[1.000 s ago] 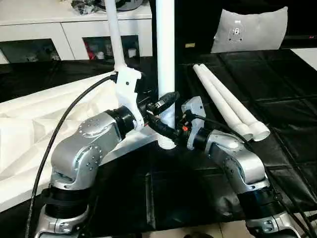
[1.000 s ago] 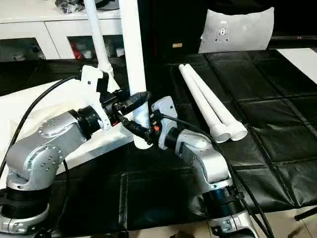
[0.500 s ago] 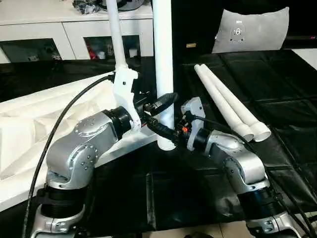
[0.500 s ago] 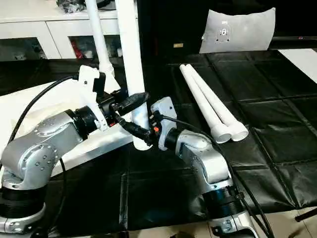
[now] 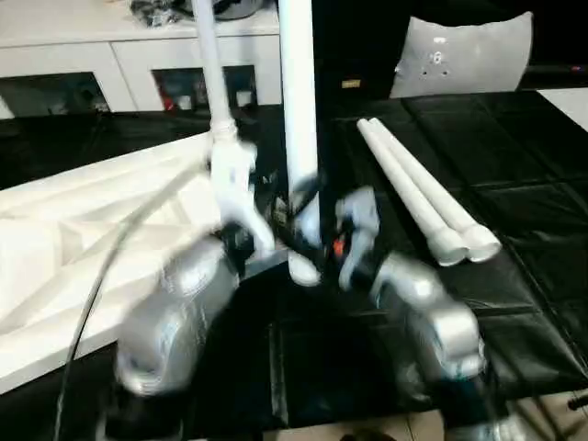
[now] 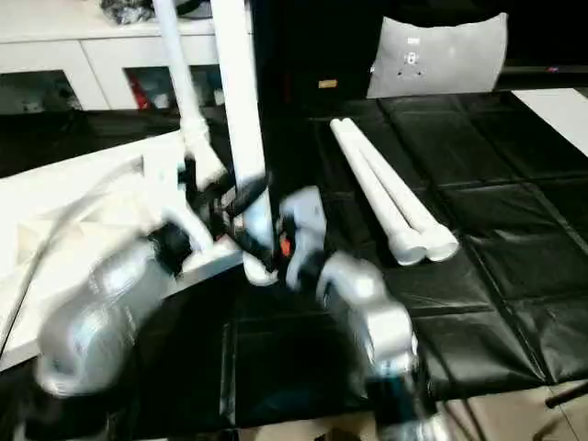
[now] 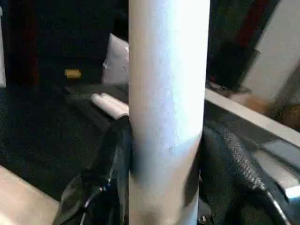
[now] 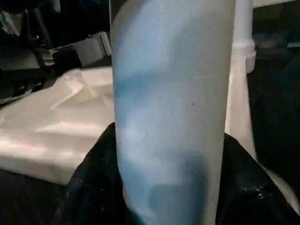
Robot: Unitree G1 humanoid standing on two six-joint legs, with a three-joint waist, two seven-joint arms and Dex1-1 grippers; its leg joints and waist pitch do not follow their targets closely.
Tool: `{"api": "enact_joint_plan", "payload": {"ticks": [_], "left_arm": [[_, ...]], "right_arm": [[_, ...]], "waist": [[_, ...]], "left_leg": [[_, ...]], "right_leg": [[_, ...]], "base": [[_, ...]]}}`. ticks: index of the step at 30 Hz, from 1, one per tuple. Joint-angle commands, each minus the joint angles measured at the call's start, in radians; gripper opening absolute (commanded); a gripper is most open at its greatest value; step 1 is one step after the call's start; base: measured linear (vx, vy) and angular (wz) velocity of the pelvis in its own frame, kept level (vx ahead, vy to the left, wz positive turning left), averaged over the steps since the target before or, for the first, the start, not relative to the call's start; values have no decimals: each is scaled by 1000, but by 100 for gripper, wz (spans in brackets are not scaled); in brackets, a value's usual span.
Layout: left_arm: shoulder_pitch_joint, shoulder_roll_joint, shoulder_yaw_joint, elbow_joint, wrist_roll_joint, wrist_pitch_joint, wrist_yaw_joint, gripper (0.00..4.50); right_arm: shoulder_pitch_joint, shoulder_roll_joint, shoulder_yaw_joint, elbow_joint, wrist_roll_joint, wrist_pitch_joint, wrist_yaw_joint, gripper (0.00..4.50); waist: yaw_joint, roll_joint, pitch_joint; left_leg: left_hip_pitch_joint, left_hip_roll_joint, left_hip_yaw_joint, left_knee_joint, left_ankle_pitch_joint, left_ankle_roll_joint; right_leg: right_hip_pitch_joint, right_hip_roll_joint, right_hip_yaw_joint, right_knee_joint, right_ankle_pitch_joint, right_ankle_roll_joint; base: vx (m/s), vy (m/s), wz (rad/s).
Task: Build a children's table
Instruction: Insert table leg to table base
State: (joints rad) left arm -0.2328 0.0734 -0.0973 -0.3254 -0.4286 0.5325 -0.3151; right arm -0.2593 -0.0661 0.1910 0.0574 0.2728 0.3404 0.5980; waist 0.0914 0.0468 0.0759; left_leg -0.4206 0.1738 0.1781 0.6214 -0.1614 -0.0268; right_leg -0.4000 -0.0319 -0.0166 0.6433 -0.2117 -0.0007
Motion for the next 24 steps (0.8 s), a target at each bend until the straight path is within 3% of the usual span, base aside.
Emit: {"api": "enact_joint_plan", "payload": {"ticks": [1, 5, 7, 8, 9, 11, 14, 20, 23, 24], "left_arm": [[28, 11, -19, 20, -1, -21, -55, 255], [93, 14, -32, 55, -6, -84, -132, 255], [110, 26, -49, 81, 12, -131, -153, 255], [122, 37, -64, 104, 29, -174, -175, 255], [139, 46, -79, 134, 44, -235, -210, 264], [147, 46, -82, 147, 47, -257, -223, 282], [170, 67, -116, 177, 83, -300, -254, 303], [176, 60, -112, 186, 83, -321, -268, 350], [171, 64, -110, 203, 69, -351, -295, 385], [165, 61, -94, 195, 21, -326, -319, 384]], "right_arm": [[9, -10, -28, -32, 6, -32, -13, 193], [73, -37, -12, -41, -17, -86, 6, 193], [90, -44, -8, -39, -23, -104, 15, 193], [100, -50, -6, -34, -31, -120, 22, 193], [114, -57, -4, -29, -37, -139, 29, 193], [118, -59, -3, -25, -40, -146, 30, 193], [124, -66, 1, -11, -46, -161, 30, 193], [126, -65, 0, 1, -47, -179, 35, 193], [122, -68, -4, 8, -29, -189, 53, 193], [122, -75, -15, -5, 24, -174, 110, 193]], "waist": [[-4, -6, -75], [-8, -12, -66], [-12, -8, -63], [-12, -14, -61], [-13, -14, -61], [-14, -13, -61], [-19, -12, -59], [-24, -12, -60], [-28, -13, -60], [-31, -14, -61]], "left_leg": [[33, 53, -29, -78, -228, -16], [36, 53, -30, -84, -286, -26], [38, 52, -31, -87, -318, -34], [36, 51, -32, -87, -324, -28], [38, 52, -33, -89, -330, -31], [40, 53, -33, -90, -339, -34], [41, 54, -34, -93, -362, -39], [40, 55, -33, -93, -353, -33], [38, 55, -33, -92, -350, -30], [38, 54, -32, -91, -344, -23]], "right_leg": [[28, -88, 40, -95, -223, -134], [24, -92, 43, -105, -293, -121], [20, -92, 45, -108, -336, -109], [21, -94, 46, -116, -359, -97], [19, -93, 46, -114, -370, -89], [17, -92, 46, -114, -380, -86], [15, -93, 46, -114, -378, -95], [17, -93, 46, -109, -338, -125], [19, -95, 46, -108, -328, -131], [22, -95, 46, -106, -313, -136]], "base": [[0, 0, 0], [0, 0, 0], [0, 0, 0], [0, 0, 0], [0, 0, 0], [0, 0, 0], [0, 0, 0], [0, 0, 0], [0, 0, 0], [0, 0, 0]]}}
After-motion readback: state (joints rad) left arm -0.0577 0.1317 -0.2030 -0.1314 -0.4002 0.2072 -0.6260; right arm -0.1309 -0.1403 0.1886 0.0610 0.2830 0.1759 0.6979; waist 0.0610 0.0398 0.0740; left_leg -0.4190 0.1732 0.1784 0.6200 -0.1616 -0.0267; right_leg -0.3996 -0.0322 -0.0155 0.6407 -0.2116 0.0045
